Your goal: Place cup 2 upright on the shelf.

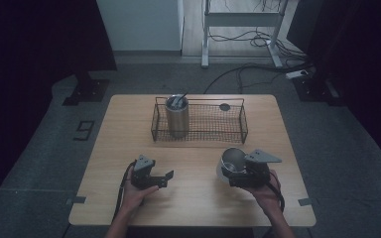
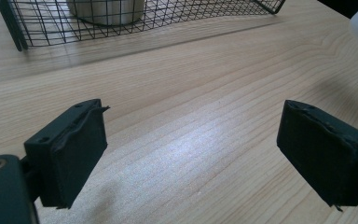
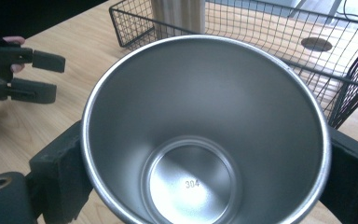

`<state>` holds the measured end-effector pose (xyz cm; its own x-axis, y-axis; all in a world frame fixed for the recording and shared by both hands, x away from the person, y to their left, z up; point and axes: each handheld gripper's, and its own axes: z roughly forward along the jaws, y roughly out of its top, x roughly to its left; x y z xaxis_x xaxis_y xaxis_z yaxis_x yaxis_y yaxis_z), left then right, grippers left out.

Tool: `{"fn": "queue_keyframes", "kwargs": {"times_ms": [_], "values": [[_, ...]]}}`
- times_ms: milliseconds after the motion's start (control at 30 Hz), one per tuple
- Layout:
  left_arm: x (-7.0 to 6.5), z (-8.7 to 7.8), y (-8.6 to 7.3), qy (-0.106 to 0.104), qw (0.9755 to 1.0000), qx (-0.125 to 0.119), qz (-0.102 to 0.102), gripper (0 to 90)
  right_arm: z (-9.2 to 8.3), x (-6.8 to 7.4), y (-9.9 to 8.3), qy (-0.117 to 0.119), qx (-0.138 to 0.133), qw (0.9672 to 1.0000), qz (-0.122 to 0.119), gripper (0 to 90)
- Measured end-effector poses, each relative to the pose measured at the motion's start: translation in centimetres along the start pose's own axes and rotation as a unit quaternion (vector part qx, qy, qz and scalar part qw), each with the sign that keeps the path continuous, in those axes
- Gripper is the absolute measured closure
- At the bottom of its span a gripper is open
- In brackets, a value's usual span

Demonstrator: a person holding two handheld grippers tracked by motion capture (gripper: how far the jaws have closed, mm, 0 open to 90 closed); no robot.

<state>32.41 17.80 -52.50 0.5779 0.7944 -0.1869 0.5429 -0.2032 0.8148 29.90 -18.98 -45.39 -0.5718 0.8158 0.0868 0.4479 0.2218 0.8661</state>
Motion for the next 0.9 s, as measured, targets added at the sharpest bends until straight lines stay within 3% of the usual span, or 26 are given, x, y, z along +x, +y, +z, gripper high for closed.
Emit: {"fn": "queue_keyframes", "kwargs": {"times_ms": [900], "values": [[0.0,0.0,0.0,-0.003,1.0,0.003,-0.002,8.3,0.0,-1.9,3.4,-0.024,-0.011,0.9996,0.002,6.8]]}}
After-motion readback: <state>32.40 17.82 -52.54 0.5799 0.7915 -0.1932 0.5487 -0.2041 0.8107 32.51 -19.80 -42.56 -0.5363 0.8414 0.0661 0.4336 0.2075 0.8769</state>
